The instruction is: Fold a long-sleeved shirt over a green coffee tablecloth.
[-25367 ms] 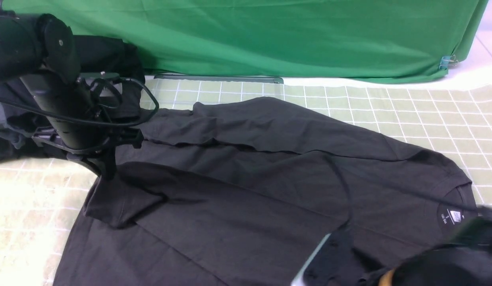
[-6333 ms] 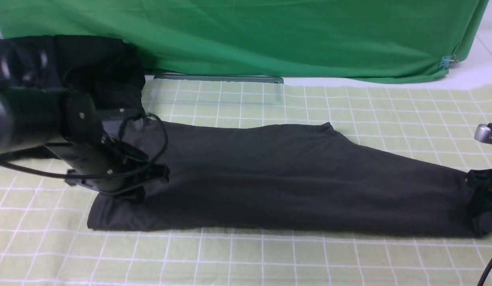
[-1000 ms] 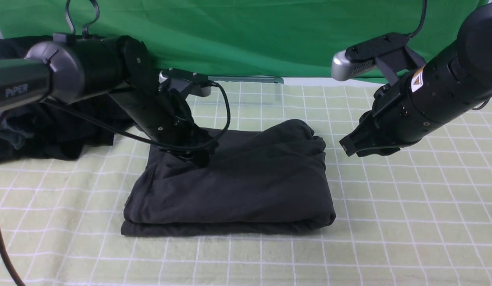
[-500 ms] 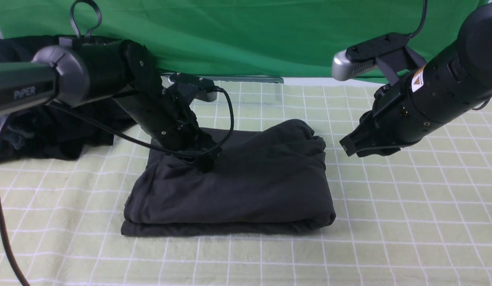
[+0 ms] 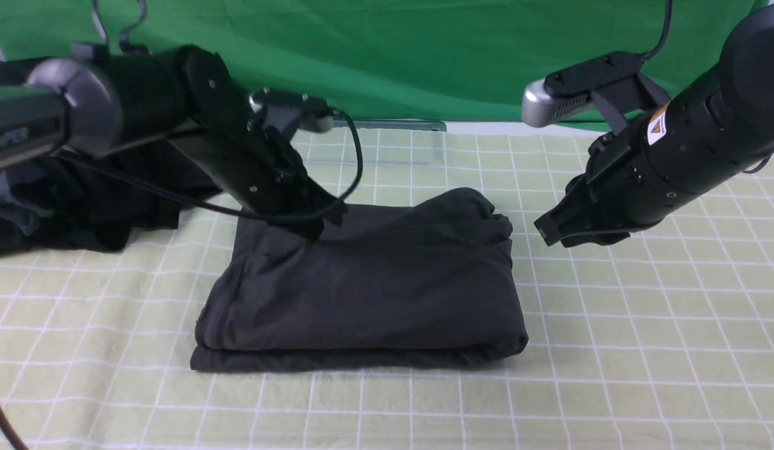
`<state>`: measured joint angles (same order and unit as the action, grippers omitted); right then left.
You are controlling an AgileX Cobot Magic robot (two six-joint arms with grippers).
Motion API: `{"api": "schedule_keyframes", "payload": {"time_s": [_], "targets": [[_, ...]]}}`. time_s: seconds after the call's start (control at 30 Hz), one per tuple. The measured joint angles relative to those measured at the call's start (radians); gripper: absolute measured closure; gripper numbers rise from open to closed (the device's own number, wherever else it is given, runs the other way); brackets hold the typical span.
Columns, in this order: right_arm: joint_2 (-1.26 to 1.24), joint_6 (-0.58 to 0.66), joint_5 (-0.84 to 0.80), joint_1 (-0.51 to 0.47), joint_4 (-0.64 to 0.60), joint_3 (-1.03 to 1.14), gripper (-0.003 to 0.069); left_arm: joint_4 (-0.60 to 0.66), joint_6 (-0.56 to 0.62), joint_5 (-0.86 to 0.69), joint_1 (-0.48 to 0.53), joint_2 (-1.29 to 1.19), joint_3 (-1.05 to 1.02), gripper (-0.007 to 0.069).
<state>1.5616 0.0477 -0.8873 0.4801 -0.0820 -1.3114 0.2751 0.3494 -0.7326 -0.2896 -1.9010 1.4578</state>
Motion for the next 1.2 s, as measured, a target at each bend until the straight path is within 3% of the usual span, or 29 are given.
{"api": "schedule_keyframes", "payload": {"time_s": [0.27,0.5,0.57,0.73,0.9,1.0,1.13,1.2], "targets": [[0.000,0.000,0.003,-0.001,-0.001,0.000,0.0648,-0.079,-0.068,0.024,0.005,0.030,0.001,0.0625],[0.000,0.000,0.005,-0.001,-0.004,0.000,0.0648,0.048,0.104,-0.007,0.006,0.030,0.001,0.0601],[0.000,0.000,0.007,-0.001,-0.004,0.000,0.0648,0.085,0.147,-0.012,0.006,0.028,0.001,0.0530],[0.000,0.000,0.009,-0.001,-0.004,0.000,0.0648,0.084,0.157,-0.048,0.006,-0.020,0.001,0.0272],[0.000,0.000,0.010,-0.001,-0.004,0.000,0.0648,0.087,0.157,-0.081,0.006,-0.078,0.001,0.0166],[0.000,0.000,0.010,-0.001,-0.004,0.000,0.0648,0.092,0.157,-0.104,0.006,-0.101,0.001,0.0218],[0.000,0.004,0.010,-0.001,-0.004,0.000,0.0648,0.105,0.157,-0.125,0.006,-0.103,0.011,0.0540],[0.000,0.013,0.010,-0.001,-0.004,0.000,0.0648,0.108,0.150,-0.128,0.008,-0.102,0.030,0.0596]]}}
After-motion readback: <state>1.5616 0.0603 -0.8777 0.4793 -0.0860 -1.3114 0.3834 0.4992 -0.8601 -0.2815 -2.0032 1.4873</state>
